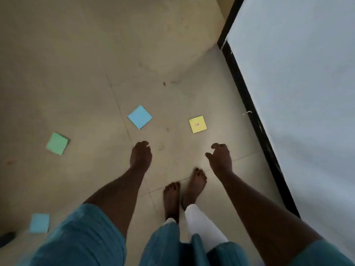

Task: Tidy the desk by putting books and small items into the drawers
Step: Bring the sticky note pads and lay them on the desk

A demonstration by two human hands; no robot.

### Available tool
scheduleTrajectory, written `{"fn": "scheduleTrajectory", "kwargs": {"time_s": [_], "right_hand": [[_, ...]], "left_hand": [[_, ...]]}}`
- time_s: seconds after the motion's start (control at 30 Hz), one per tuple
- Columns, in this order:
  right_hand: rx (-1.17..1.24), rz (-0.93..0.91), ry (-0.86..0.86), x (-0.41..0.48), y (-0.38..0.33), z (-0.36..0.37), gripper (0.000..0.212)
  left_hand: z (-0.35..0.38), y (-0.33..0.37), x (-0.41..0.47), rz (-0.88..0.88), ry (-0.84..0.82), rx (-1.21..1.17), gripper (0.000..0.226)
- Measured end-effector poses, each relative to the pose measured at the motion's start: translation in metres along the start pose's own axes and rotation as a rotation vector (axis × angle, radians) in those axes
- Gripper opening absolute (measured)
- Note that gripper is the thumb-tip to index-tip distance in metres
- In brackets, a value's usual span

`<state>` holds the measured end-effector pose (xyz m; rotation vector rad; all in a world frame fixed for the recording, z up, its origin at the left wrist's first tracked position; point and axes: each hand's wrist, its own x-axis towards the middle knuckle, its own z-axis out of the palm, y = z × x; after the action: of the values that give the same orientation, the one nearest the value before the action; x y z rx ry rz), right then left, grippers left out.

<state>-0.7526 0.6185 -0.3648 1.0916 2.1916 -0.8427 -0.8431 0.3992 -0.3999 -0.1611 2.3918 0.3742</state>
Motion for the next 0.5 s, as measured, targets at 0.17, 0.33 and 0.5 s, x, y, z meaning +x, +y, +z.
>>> {"fn": "scheduleTrajectory", "kwargs": {"time_s": [0.17, 0.33, 0.5], "right_hand": [[-0.034, 0.007, 0.005, 0.127, 0.001, 0.065, 0.043], [0.011, 0.075, 0.079, 0.222, 0.001, 0.120, 0.057], [0.023, 0.155, 0.211, 0.265, -0.002, 0.157, 0.081]], "left_hand": [[0.032, -0.022, 0.145, -0.012, 0.032, 0.020, 0.047], [0.049, -0.039, 0.253, 0.000, 0.114, 0.152, 0.078], [0.063, -0.063, 0.301, -0.071, 0.145, 0.174, 0.108]]}}
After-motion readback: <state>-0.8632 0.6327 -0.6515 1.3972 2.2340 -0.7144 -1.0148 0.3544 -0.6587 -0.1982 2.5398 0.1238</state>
